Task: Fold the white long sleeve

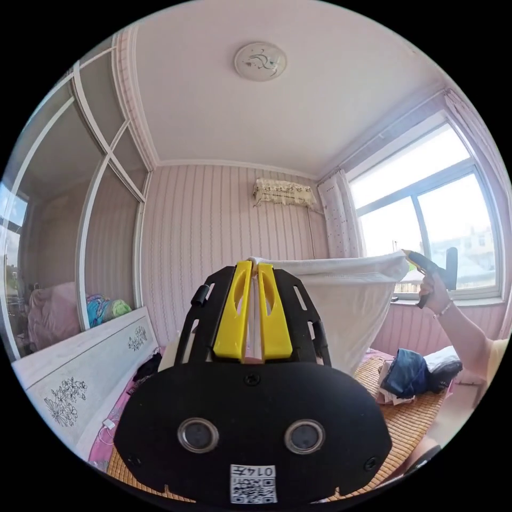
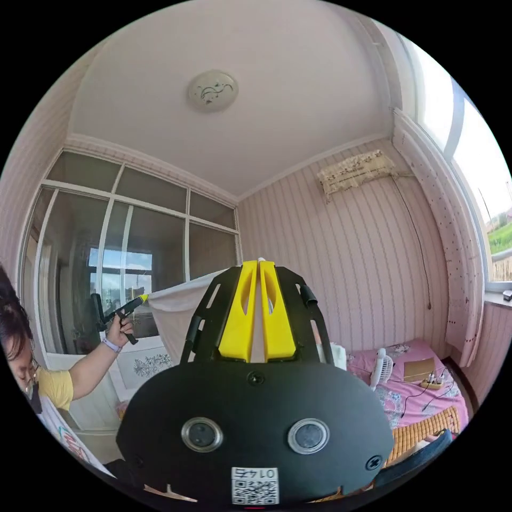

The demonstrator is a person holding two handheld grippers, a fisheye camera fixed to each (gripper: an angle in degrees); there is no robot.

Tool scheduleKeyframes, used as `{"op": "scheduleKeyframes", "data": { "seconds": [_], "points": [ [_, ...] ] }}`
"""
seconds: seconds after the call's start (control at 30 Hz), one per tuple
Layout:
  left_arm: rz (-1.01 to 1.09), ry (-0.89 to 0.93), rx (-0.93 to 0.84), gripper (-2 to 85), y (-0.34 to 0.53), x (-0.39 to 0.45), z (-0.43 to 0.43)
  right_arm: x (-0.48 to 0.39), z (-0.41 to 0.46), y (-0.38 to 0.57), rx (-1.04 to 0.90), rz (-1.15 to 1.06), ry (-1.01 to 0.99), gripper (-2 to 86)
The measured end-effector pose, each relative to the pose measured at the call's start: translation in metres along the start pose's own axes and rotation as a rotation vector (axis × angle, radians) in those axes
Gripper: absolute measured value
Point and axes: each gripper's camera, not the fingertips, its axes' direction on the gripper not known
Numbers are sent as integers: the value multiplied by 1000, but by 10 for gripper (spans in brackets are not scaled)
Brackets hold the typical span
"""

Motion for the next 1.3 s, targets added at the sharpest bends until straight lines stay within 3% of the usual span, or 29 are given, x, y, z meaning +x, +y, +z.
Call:
{"op": "scheduleKeyframes", "data": {
  "seconds": [0.2,0.37,0.57,0.83,1.3],
  "points": [
    [-108,53,-449,-5,186,-13,63,11,27,157,-316,17,44,2],
    [-460,107,-812,-4,383,-27,98,44,54,338,-690,295,97,1],
    [-550,54,-1151,-4,512,-12,104,34,84,522,-1173,451,198,2],
    [-443,32,-1407,-3,576,13,117,2,106,614,-1461,494,169,3],
    [-196,66,-1626,-3,603,63,147,-29,141,645,-1585,422,157,2]
  ]
}}
